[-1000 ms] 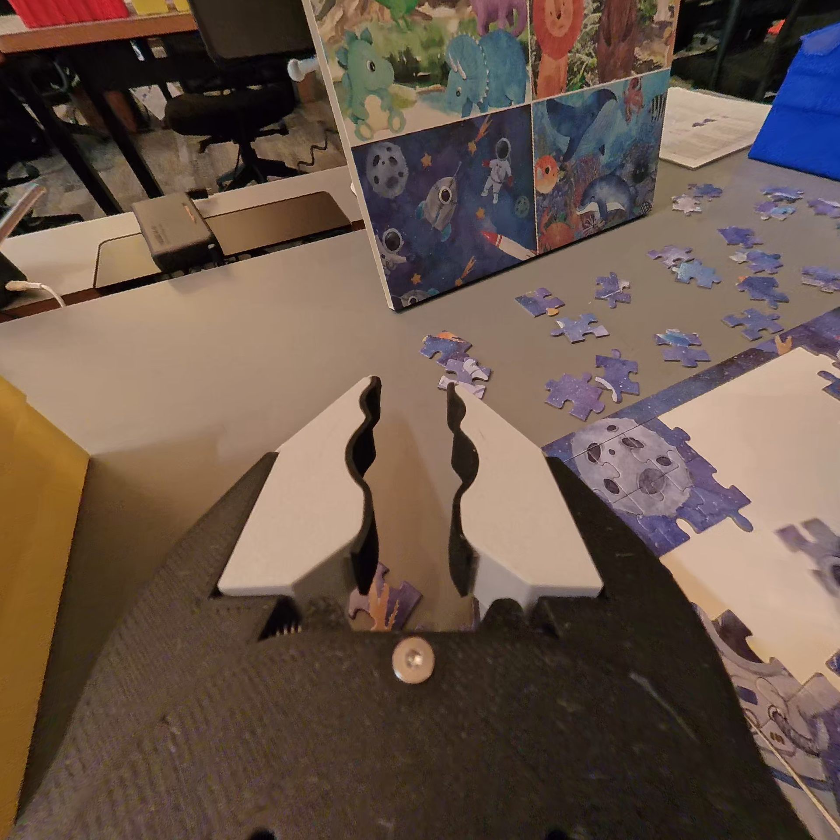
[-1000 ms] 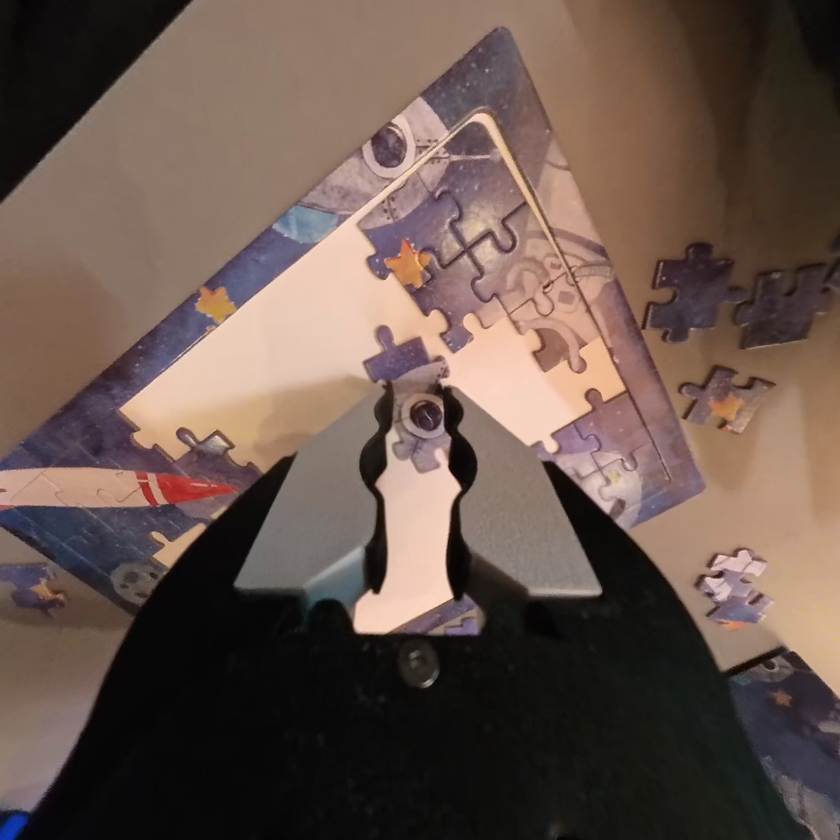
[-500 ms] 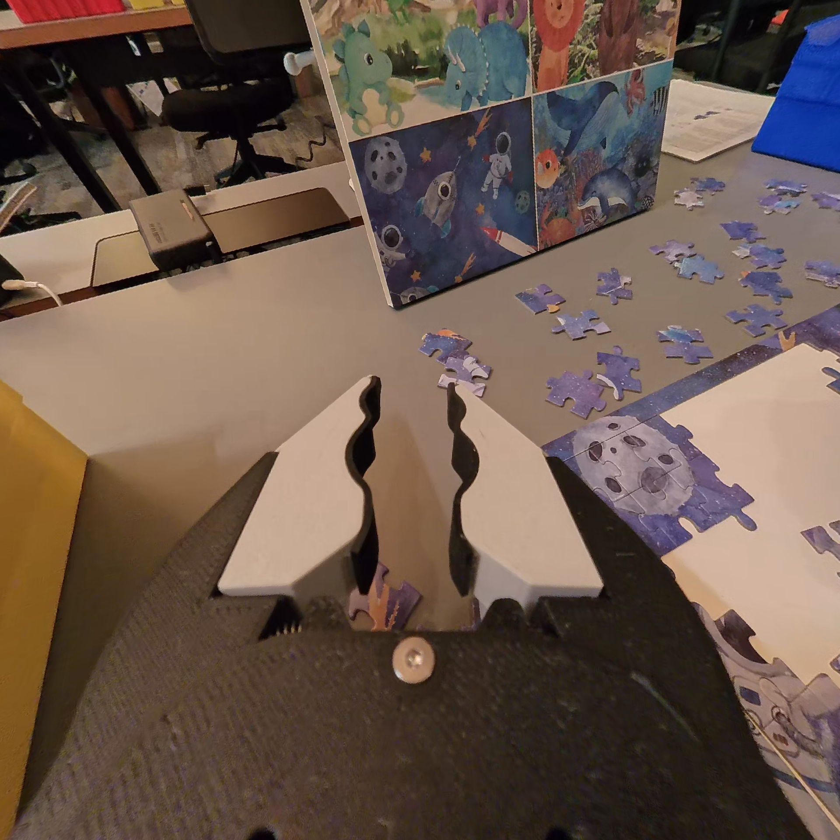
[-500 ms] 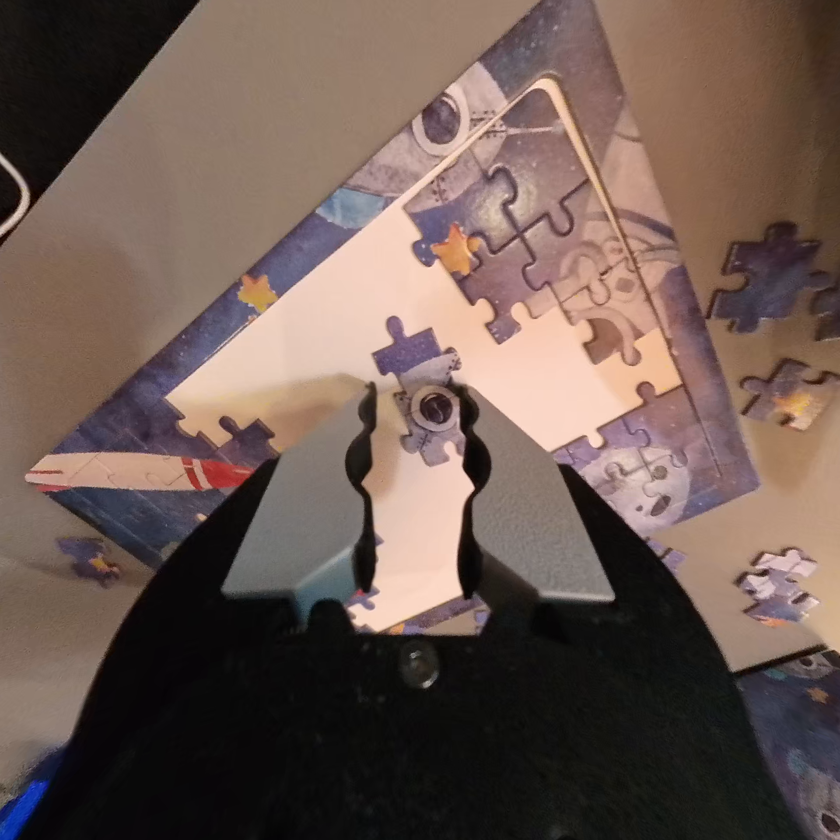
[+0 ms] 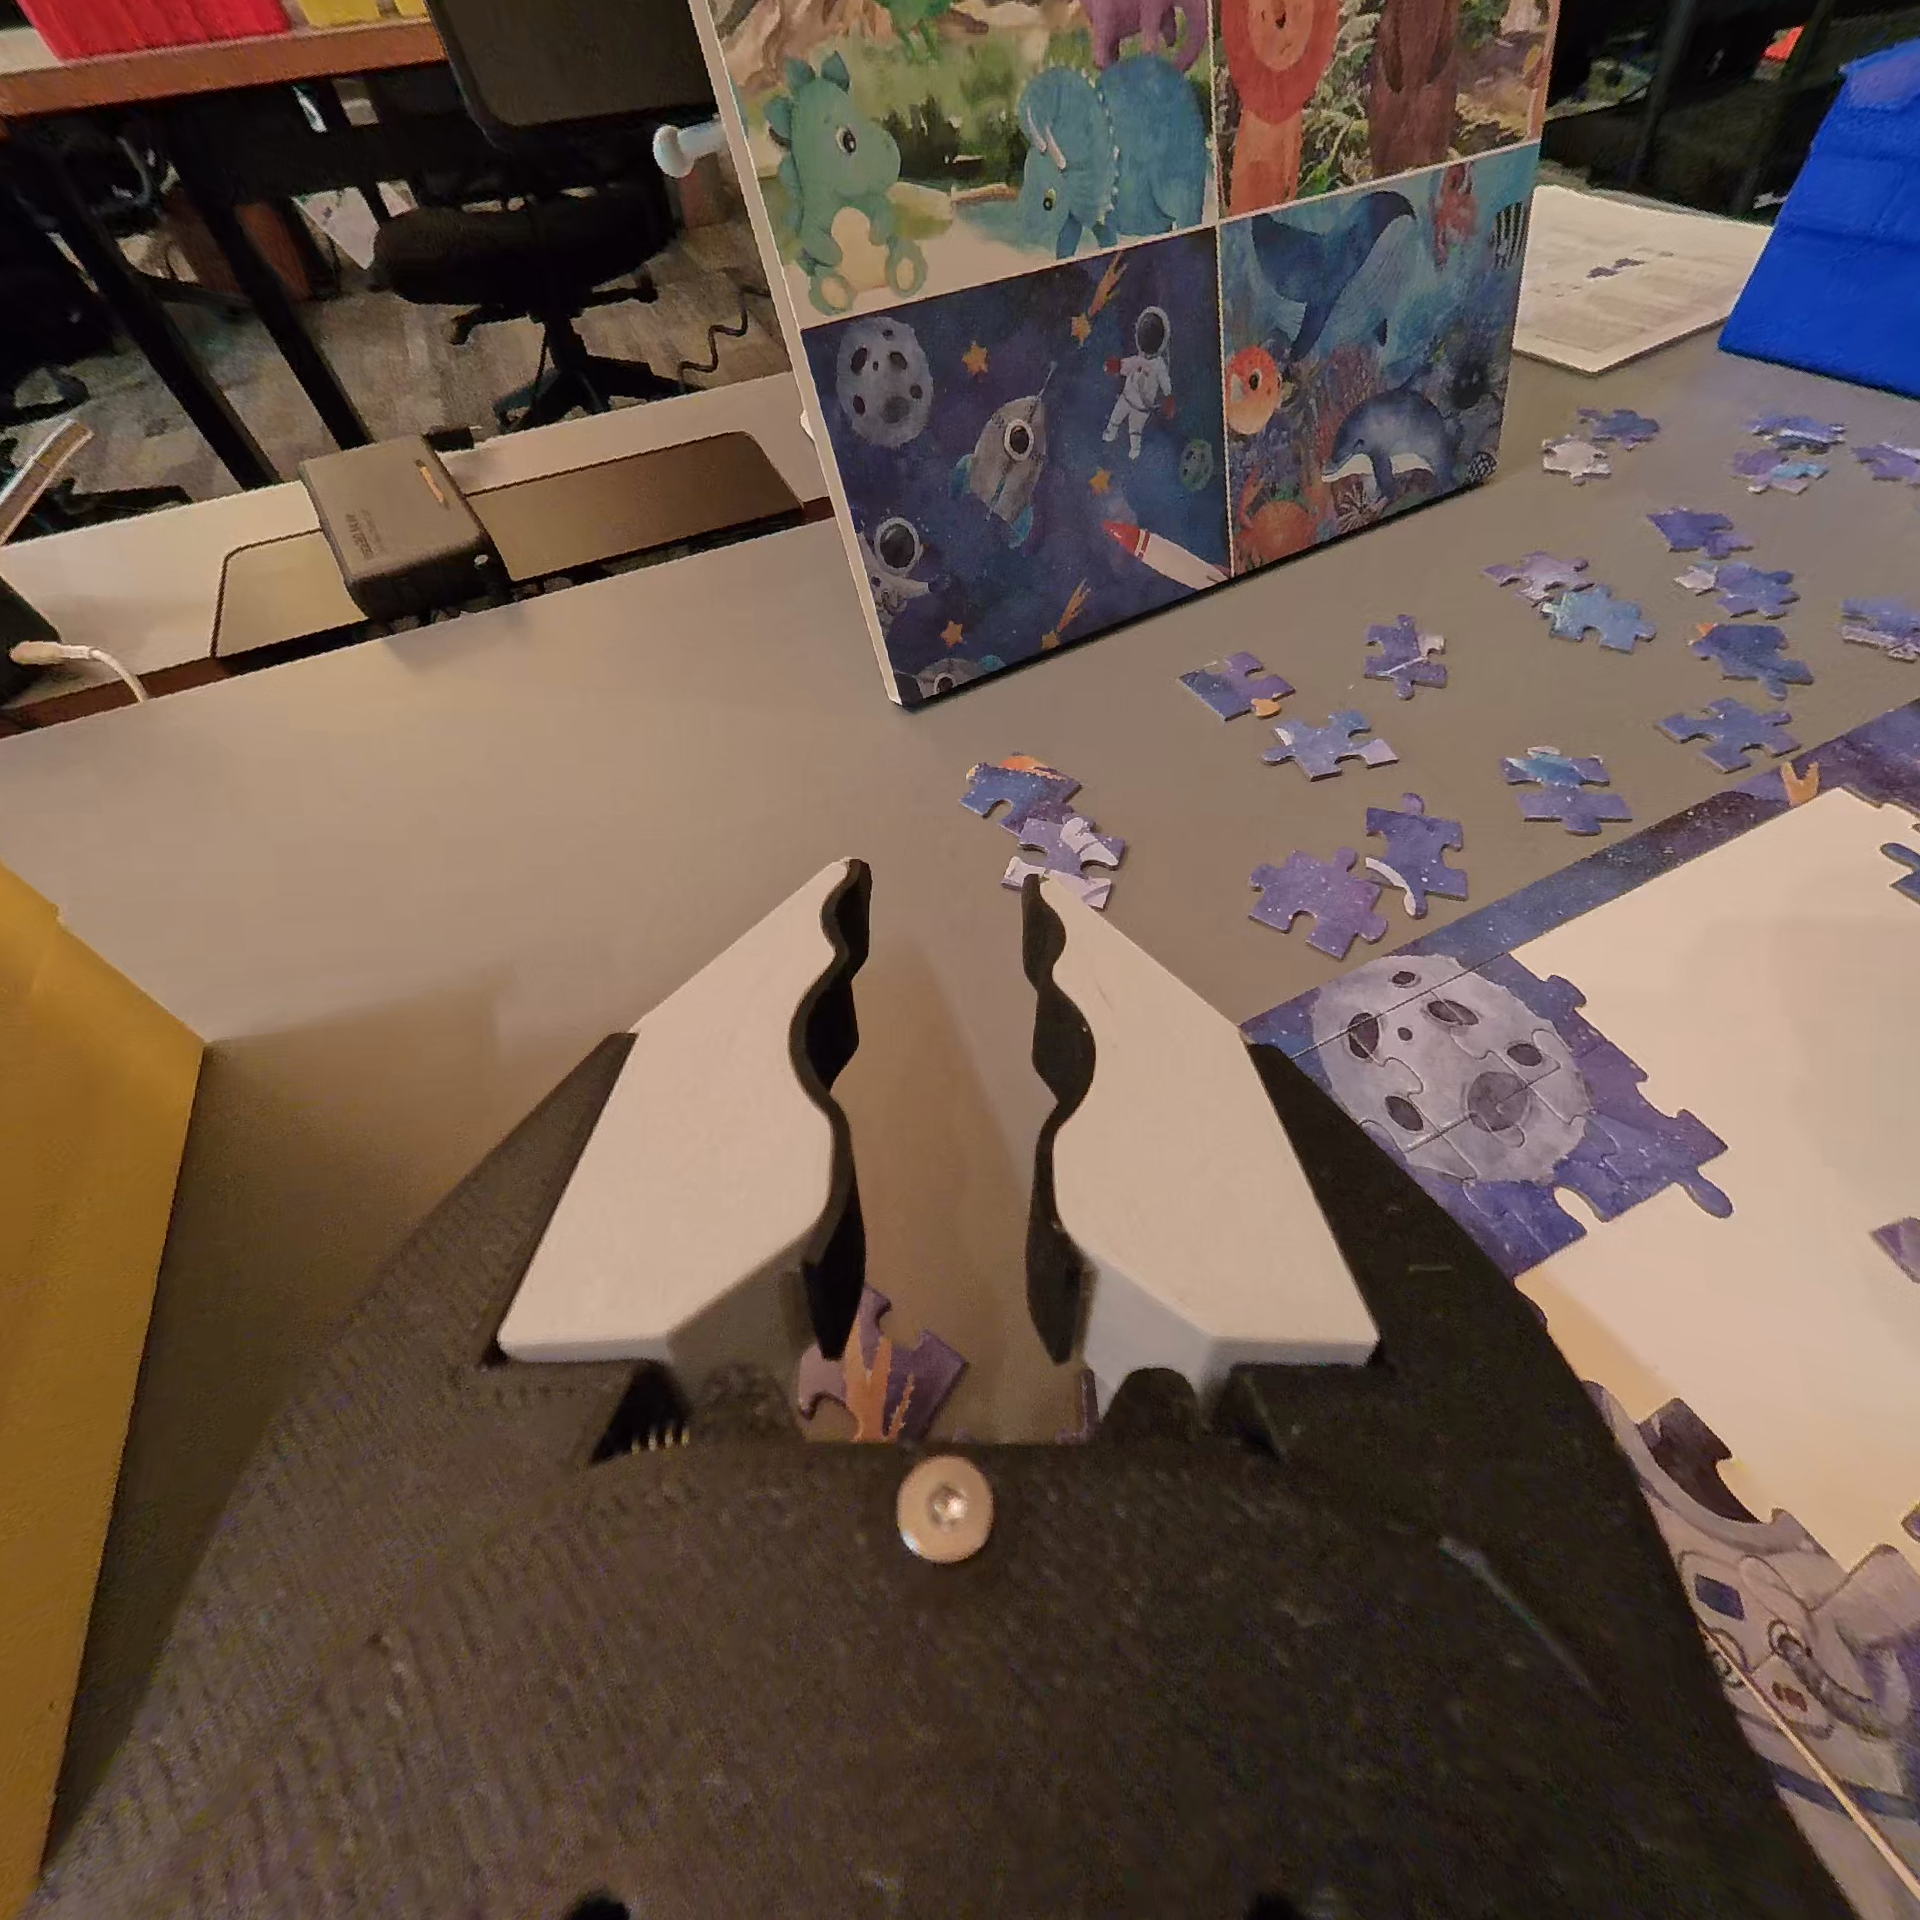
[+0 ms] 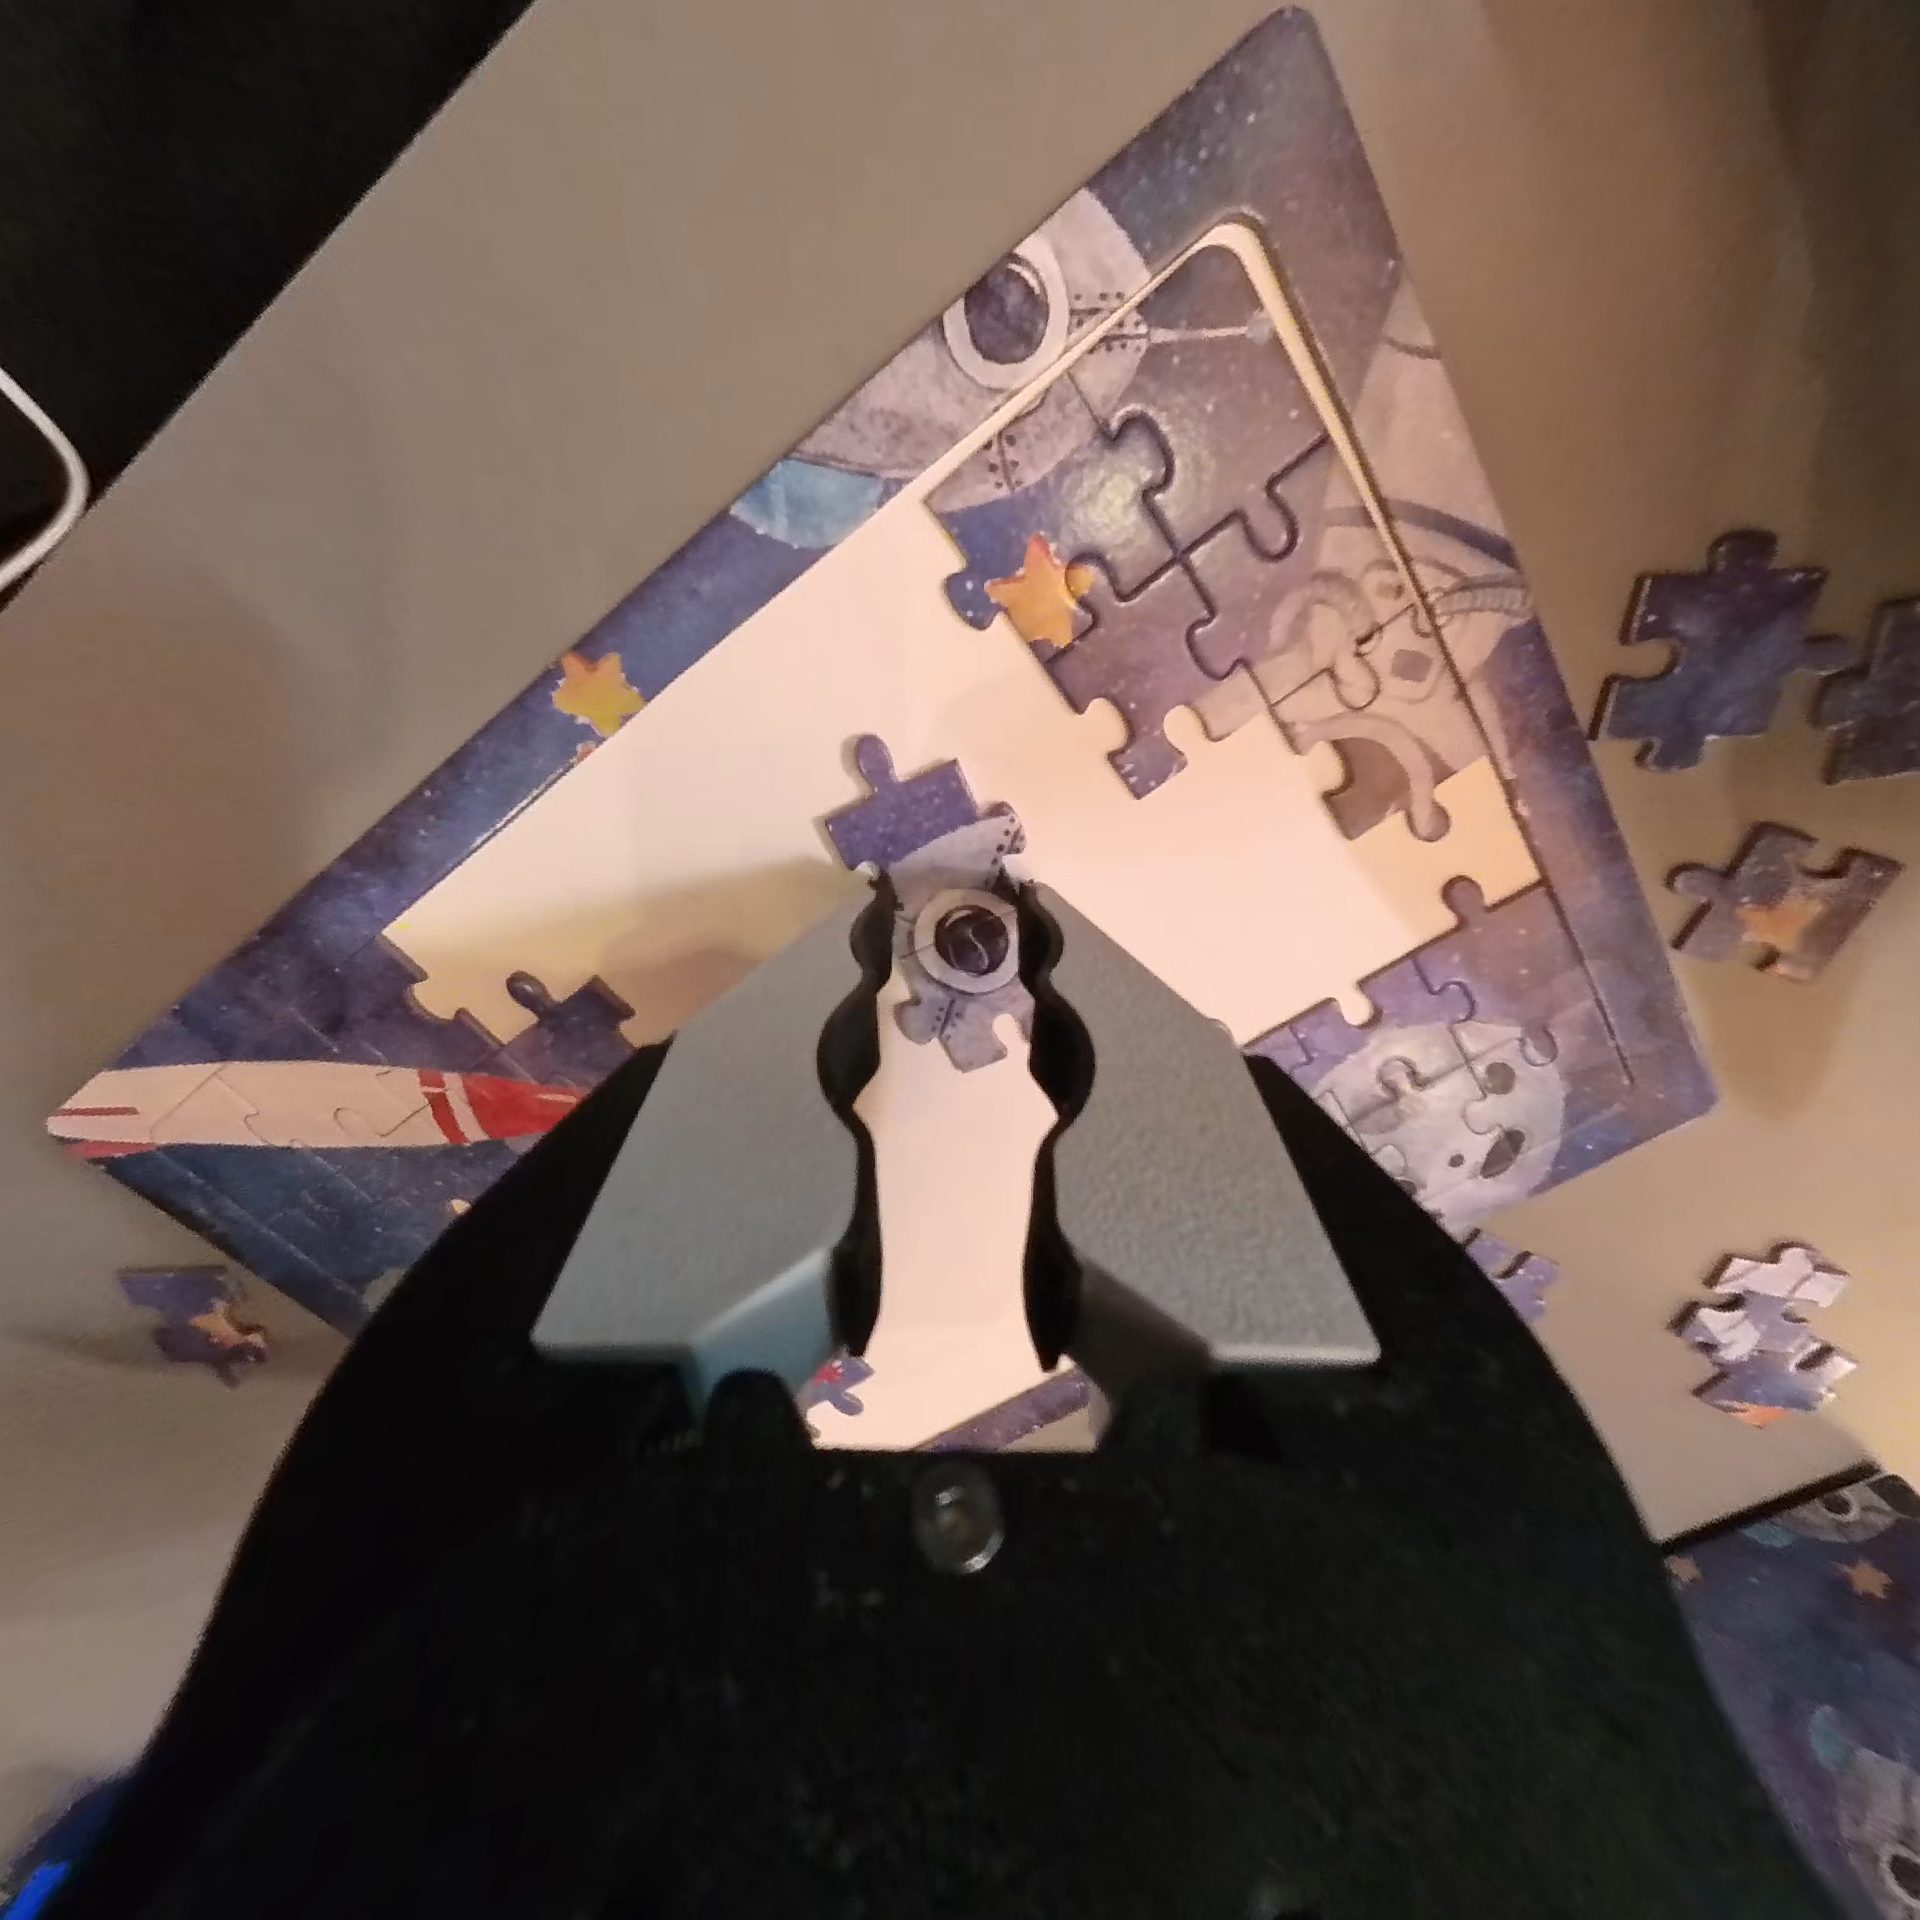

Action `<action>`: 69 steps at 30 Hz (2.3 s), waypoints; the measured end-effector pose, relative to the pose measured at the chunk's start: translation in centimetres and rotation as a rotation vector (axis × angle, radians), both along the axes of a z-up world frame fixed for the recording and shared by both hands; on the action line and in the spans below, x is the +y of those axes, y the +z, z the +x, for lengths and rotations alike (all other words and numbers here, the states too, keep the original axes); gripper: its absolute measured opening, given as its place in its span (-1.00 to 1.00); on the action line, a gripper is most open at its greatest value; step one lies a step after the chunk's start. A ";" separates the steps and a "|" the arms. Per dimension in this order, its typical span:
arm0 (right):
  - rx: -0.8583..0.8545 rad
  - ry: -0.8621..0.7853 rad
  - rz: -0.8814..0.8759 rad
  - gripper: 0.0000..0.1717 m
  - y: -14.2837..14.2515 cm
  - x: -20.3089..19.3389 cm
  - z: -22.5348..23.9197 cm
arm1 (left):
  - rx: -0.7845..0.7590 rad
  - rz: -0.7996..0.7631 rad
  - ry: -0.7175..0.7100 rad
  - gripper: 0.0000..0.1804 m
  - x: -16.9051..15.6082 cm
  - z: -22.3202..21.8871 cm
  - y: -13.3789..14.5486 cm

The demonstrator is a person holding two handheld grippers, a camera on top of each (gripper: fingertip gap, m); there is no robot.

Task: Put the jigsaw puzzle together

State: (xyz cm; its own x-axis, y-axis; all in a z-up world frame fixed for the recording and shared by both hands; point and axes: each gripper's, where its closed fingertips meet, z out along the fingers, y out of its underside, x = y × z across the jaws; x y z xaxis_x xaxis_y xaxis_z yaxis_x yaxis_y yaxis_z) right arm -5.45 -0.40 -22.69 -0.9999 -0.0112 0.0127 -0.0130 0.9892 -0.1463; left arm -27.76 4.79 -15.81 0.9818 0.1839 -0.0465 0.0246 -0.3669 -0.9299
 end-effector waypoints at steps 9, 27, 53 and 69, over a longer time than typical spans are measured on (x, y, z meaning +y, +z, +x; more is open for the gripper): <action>0.107 0.019 0.048 -0.74 2.4 0.7 -3.5 | 0.000 -0.002 -0.002 -0.69 0.1 0.0 0.0; 0.092 0.206 0.171 -0.75 0.1 -0.7 -6.0 | -0.006 0.015 -0.010 -0.69 0.1 0.1 0.4; 0.085 0.183 0.134 -0.71 0.4 -1.1 -5.9 | -0.005 0.013 -0.008 -0.69 0.1 0.1 0.3; -0.008 0.093 0.068 -0.68 0.1 -1.7 -4.9 | -0.006 0.012 -0.009 -0.69 0.0 0.1 0.3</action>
State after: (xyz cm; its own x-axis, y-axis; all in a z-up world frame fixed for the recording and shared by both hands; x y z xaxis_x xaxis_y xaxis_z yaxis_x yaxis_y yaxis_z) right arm -10.32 -2.12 -22.54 -0.9945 -0.1047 0.0009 -0.1044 0.9914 -0.0788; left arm -27.70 4.83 -15.51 0.9836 0.1759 -0.0389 0.0268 -0.3563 -0.9340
